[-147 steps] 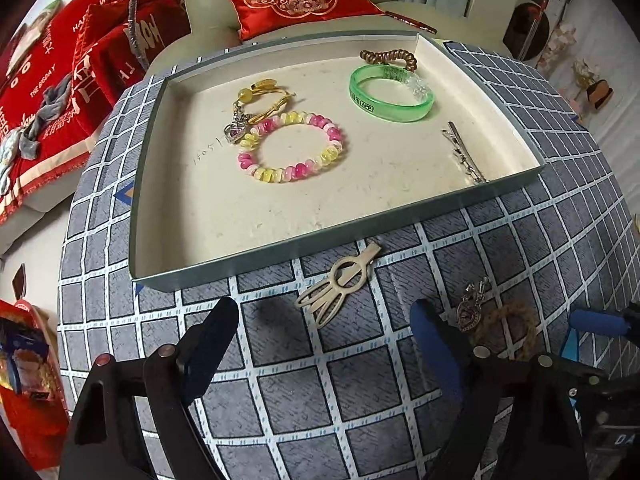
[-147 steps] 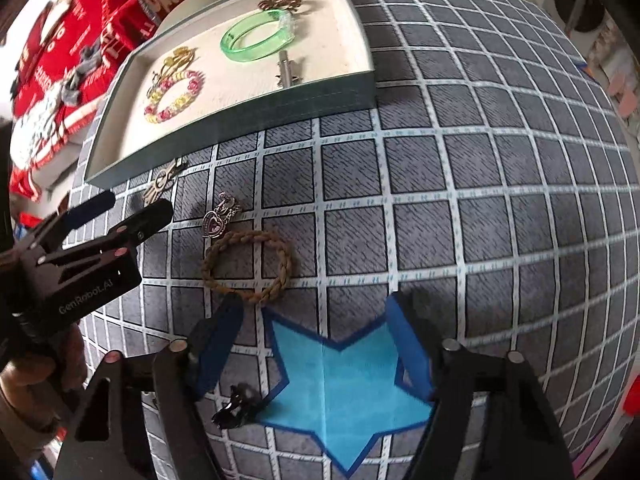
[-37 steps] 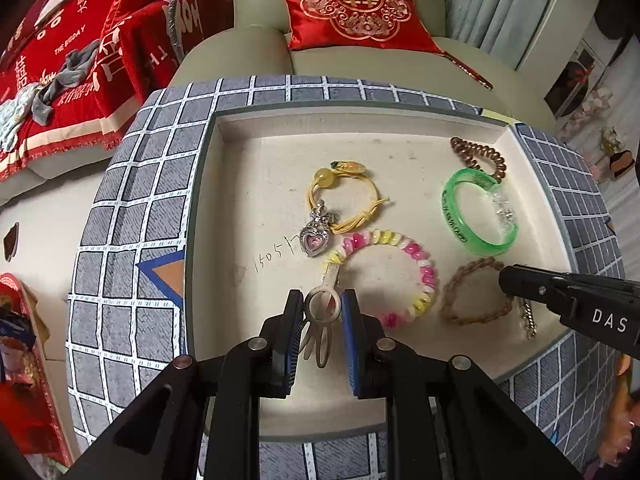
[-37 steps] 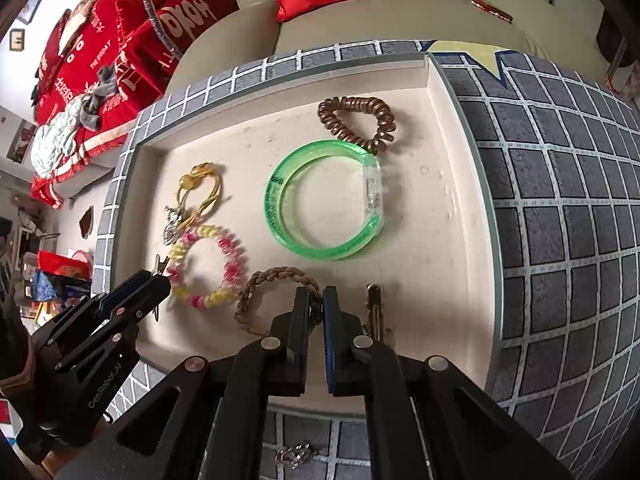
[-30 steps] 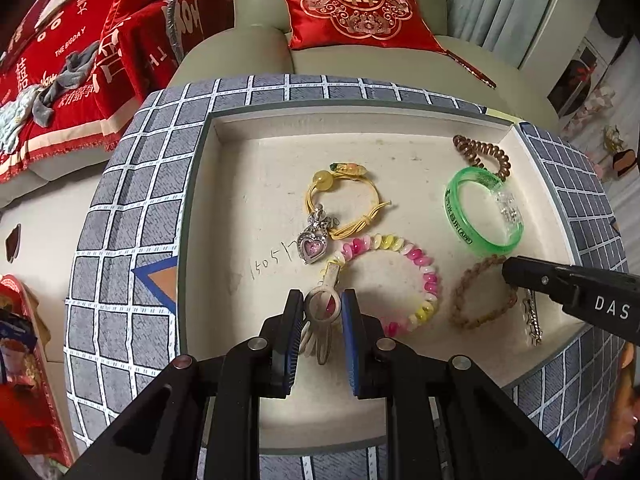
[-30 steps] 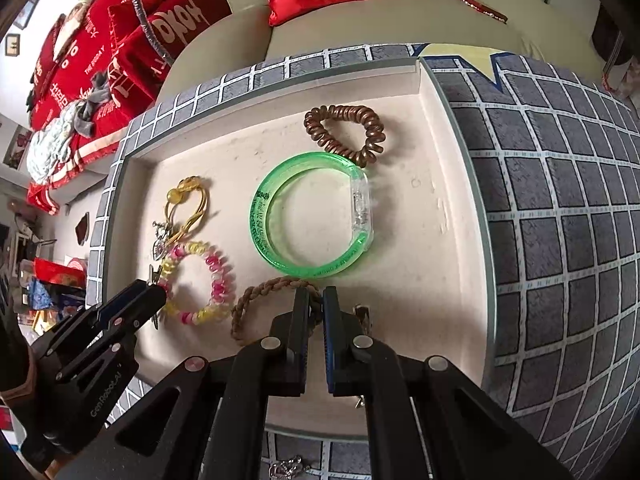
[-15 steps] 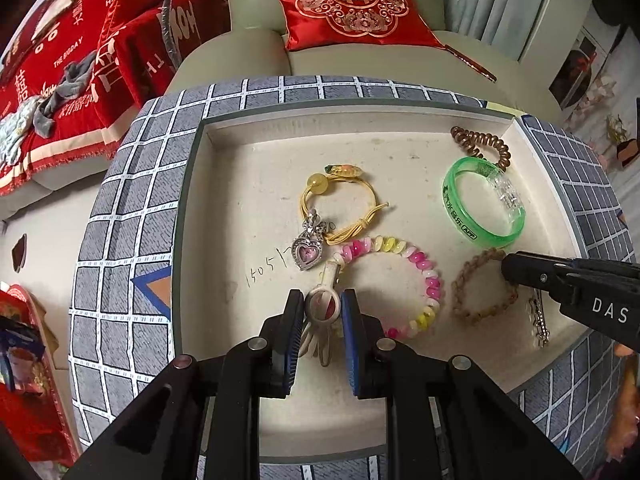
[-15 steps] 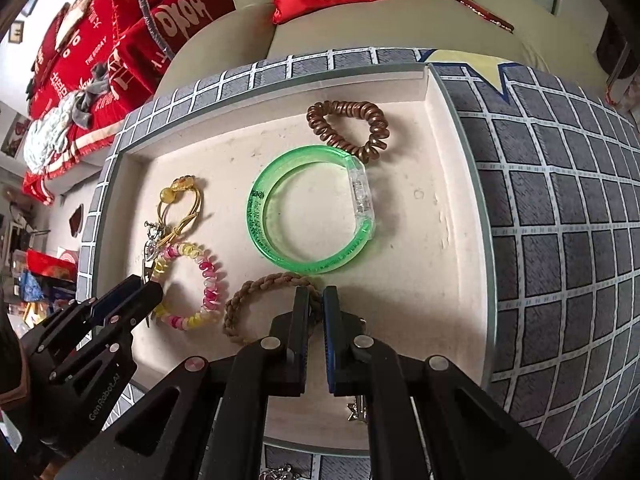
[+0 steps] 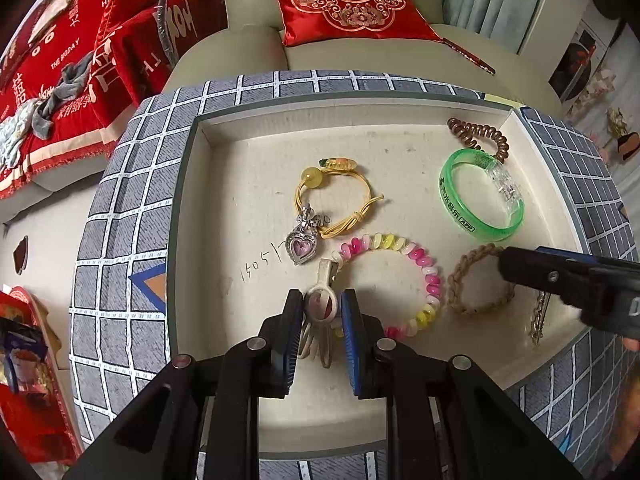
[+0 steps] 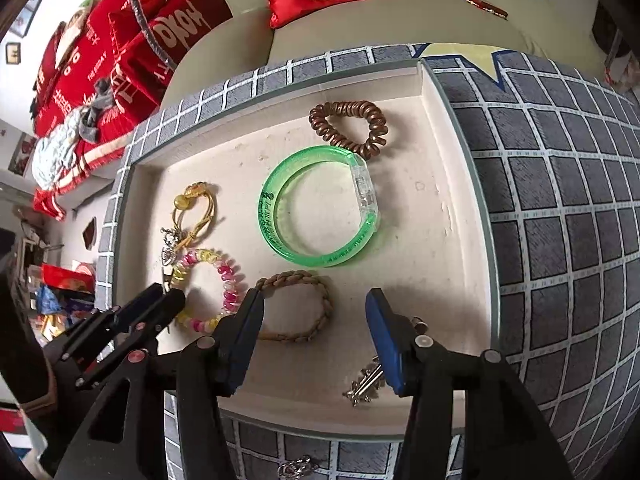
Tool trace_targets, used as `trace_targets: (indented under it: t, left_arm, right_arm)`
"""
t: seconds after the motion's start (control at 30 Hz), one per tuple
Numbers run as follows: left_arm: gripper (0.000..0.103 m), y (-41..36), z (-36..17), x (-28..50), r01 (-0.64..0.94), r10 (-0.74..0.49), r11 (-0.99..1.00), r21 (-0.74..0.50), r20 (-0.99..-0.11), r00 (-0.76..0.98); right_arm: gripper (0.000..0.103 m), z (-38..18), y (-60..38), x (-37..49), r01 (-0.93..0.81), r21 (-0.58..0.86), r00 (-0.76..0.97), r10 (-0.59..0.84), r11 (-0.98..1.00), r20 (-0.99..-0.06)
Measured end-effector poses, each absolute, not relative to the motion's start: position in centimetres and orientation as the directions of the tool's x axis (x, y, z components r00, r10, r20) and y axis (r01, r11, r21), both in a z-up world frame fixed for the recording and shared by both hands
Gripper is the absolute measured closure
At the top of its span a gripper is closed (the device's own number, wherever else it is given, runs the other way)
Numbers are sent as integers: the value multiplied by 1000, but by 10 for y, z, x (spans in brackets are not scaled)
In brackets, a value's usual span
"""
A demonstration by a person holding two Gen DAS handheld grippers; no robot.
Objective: Organize jewelry
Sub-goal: 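Lower the beige tassel clip into the tray and open the left tool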
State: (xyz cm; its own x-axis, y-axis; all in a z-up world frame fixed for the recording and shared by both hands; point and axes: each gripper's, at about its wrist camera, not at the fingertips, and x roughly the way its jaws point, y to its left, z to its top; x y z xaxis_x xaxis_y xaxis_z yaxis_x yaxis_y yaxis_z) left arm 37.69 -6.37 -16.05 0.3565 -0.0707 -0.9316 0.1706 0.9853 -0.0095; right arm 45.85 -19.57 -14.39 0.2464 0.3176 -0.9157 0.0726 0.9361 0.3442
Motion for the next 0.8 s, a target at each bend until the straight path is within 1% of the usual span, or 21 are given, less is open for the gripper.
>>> trace_targets:
  t: [0.4, 0.73, 0.77, 0.8]
  left_arm:
    - [68, -65, -158, 374, 166, -41, 986, 23, -927, 372]
    - [68, -70, -150, 376, 181, -52, 983, 20, -921, 386]
    - [64, -70, -150, 377, 179, -52, 984, 20, -920, 388]
    - [26, -69, -149, 377, 176, -52, 984, 19, -919, 390]
  right_arm:
    - [45, -116, -216, 429, 110, 379, 311, 330, 919, -891]
    - [45, -106, -229, 412, 125, 381, 330, 324, 916, -887]
    - [45, -105, -230, 410, 127, 381, 332, 322, 916, -886]
    - [45, -105, -230, 409, 129, 381, 333, 322, 916, -886]
